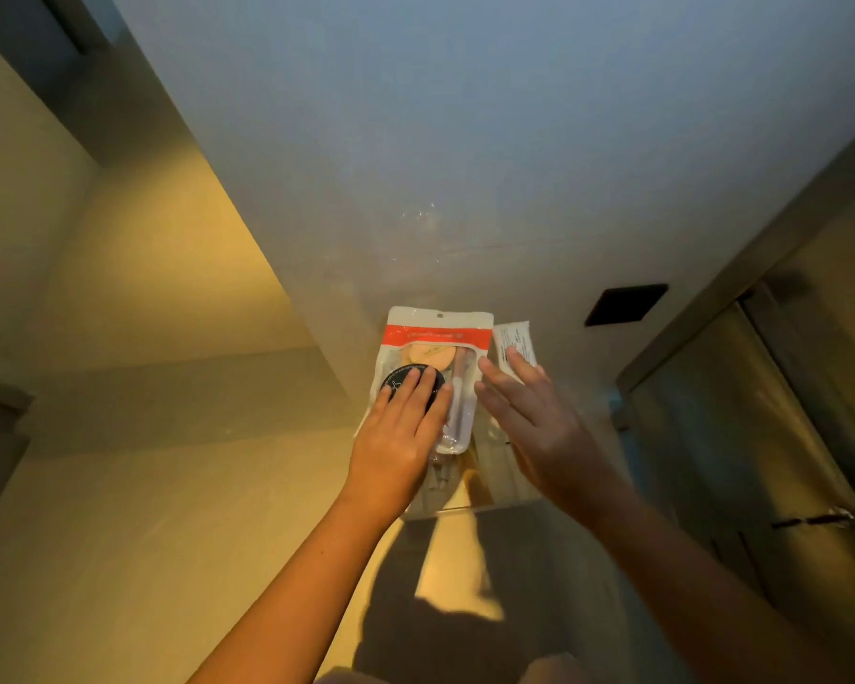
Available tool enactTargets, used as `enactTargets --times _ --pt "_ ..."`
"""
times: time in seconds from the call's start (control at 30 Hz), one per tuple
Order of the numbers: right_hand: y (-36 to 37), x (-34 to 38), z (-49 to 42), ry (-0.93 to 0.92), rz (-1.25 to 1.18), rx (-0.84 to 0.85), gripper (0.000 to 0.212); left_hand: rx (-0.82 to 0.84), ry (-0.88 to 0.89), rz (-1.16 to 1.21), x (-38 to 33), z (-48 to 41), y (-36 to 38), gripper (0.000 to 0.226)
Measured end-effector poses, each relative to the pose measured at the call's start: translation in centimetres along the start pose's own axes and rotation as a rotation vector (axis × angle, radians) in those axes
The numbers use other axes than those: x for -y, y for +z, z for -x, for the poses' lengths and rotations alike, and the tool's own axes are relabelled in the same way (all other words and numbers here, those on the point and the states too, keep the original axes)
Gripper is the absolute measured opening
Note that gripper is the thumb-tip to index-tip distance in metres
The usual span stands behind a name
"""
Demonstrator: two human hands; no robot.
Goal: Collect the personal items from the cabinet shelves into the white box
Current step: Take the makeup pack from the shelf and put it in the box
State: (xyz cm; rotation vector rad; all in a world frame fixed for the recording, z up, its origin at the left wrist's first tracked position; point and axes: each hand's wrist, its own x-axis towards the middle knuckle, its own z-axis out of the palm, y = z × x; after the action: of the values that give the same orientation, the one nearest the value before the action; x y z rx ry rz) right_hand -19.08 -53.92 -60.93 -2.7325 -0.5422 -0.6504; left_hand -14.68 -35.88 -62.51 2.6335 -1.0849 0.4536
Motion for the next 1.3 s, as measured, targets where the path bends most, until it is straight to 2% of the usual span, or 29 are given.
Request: enactTargets --times 0.3,0.5,0.6,0.73,0.8,0.9,1.13,1.3 --pt "16.0 -4.9 7.2 0.0 0.051 0.046 0.06 0.116 0.08 -0.065 4.6 4.7 16.4 0.066" --pt "23.5 -7.3 11.2 -0.094 0.154 0.094 0.047 0.106 0.141 -0.078 5.5 8.1 24.1 0.062" --pt "25.8 -8.4 12.9 -0.106 0.177 0.129 0.051 0.159 0.169 -0.099 5.6 8.7 26.4 0.063" --pt "27.9 -9.1 14.4 -0.085 0.186 0.189 0.059 0.301 0.097 -0.105 4.9 10.2 29.2 0.072" --pt "29.1 -9.3 15.0 -0.078 0.17 0.204 0.059 0.355 0.06 -0.06 4.5 11.0 30.5 0.068" --pt "30.9 -9.3 15.9 -0.072 0.124 0.263 0.057 0.528 0.077 -0.137 5.3 12.3 33.1 0.061" --pt "33.9 -9.8 16.6 -0.022 0.108 0.32 0.064 0.615 0.01 -0.238 6.7 12.1 36.2 0.067" --pt "35.8 -10.5 17.0 -0.004 0.111 0.404 0.066 0.684 -0.059 -0.197 6.4 11.3 38.0 0.072"
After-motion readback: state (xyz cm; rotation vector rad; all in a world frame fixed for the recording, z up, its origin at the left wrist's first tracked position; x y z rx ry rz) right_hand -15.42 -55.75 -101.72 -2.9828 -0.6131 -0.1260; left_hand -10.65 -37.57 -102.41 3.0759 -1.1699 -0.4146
